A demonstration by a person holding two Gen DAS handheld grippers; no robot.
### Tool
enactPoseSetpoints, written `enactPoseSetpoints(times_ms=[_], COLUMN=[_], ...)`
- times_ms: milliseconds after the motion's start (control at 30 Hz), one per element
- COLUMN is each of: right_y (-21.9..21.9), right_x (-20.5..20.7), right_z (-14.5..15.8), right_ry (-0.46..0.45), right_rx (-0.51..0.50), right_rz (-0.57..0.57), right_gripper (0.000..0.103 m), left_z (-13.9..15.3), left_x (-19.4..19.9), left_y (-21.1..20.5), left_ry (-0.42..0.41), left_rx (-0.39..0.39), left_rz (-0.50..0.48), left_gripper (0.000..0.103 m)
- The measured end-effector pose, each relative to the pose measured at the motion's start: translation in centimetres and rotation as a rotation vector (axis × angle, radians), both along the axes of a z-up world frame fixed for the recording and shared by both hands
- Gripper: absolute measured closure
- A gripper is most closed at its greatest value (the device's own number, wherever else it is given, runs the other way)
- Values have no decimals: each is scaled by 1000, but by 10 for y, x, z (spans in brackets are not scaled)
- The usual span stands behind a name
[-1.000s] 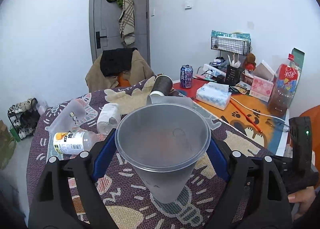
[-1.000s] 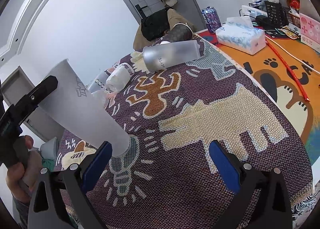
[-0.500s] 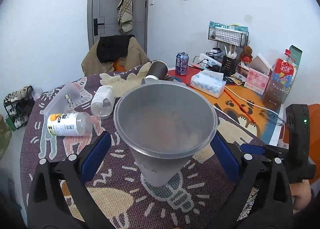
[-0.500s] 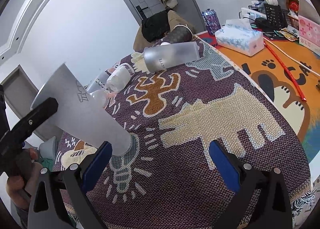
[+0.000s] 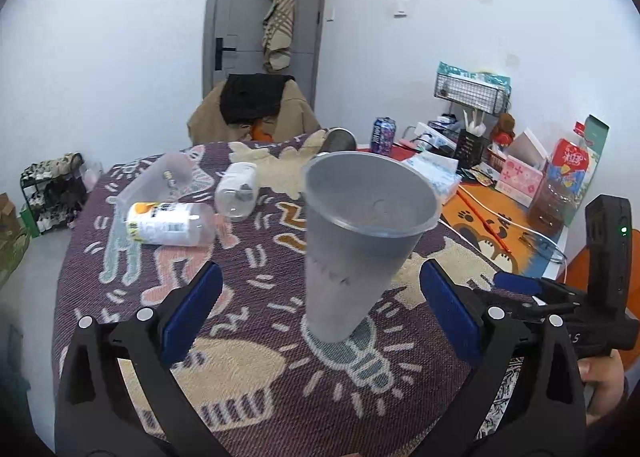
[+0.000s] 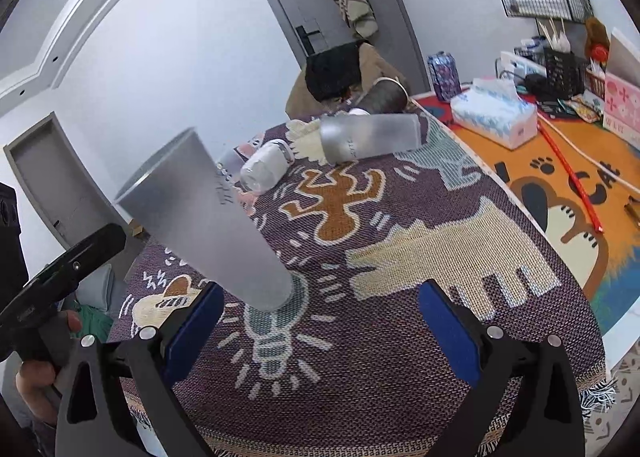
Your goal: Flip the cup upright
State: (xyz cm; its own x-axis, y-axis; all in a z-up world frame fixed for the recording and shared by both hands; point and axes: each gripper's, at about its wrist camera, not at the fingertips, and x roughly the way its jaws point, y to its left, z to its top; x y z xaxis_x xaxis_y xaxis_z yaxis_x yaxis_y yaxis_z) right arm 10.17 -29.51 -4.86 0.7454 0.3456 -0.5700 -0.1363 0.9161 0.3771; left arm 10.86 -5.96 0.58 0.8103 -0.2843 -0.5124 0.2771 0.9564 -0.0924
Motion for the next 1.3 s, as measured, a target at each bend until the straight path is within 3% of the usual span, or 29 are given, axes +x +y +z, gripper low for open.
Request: enactPoseSetpoints(times_ms=[300, 833, 1300], right_y=[15, 47, 50], right_x=[-17, -46, -54], right_z=[13, 27, 30], right_ry=[-37, -92, -104], right_rx=[-20, -51, -54], right_rz=[13, 66, 62], right_gripper=[8, 8, 8], left_z=[3, 3, 7], left_x=[-30, -76, -87], left_y=[33, 70, 76], left_ry=[-15, -32, -46], left_rx=[-30, -10, -9], left_rz=[70, 179, 216], left_gripper=[5, 5, 5])
